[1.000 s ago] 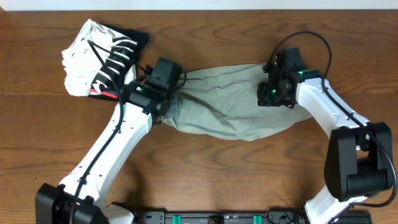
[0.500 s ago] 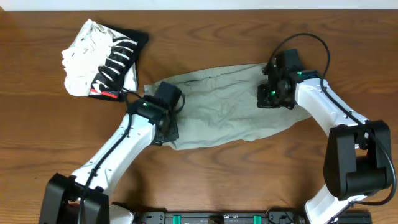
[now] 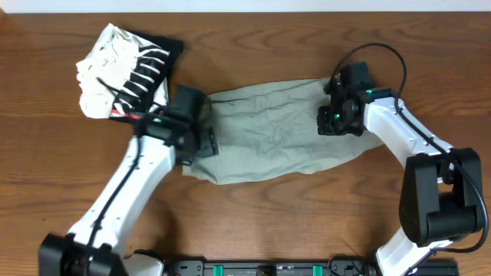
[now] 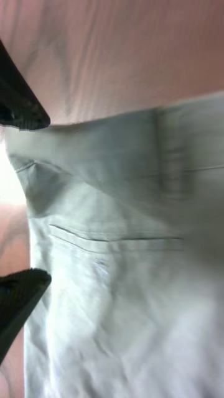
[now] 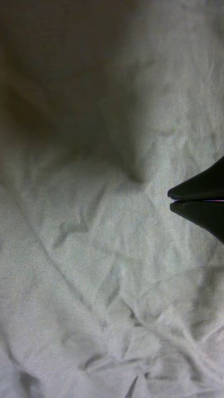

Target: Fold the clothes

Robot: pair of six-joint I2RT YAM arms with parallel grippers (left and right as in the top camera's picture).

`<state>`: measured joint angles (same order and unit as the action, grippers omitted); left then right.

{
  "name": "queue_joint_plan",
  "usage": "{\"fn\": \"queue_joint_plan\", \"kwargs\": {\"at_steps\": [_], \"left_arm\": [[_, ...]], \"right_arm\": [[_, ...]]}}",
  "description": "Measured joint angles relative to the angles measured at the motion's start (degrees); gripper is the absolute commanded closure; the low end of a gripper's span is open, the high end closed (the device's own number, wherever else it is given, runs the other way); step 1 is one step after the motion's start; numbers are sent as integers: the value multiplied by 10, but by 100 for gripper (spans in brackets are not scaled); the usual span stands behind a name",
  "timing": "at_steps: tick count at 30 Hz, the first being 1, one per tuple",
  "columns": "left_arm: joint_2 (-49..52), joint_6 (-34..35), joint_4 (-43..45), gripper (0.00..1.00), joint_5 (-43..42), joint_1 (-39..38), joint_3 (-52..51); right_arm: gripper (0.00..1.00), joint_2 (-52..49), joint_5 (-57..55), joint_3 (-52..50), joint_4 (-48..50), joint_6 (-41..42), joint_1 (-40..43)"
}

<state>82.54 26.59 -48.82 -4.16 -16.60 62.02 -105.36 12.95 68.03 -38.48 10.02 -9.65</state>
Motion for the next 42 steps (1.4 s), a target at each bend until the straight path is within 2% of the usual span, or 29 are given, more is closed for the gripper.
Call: {"fn": "queue_joint_plan", "kwargs": {"at_steps": [6,12,21,34,35,36,39,40,42], "left_arm": [[-1,-25,22,14,0,40,8],[60,-42,73,12,0,66,8],[181,-47,98,12,-1,78,8],[236,-86,128,13,-63,78,11],[238,-87,127,15,-64,78,13],[241,-87,126,26,-64,78,15],[250,-90,127,79,-64,80,23],[252,-90,127,86,-65,80,24],[256,-91,133,92,-84,80,25]], "right_arm": [[98,0,0,0,1,0,0],[97,0,0,-1,2,0,0],[95,0,-2,-7,2,0,0],[94,0,-2,-7,3,0,-2],[94,0,-3,-7,5,0,-2],[94,0,-3,-7,5,0,-3],[97,0,-4,-7,7,0,-4],[99,0,-4,-7,7,-1,-5],[99,0,-4,-7,7,0,-5]]}}
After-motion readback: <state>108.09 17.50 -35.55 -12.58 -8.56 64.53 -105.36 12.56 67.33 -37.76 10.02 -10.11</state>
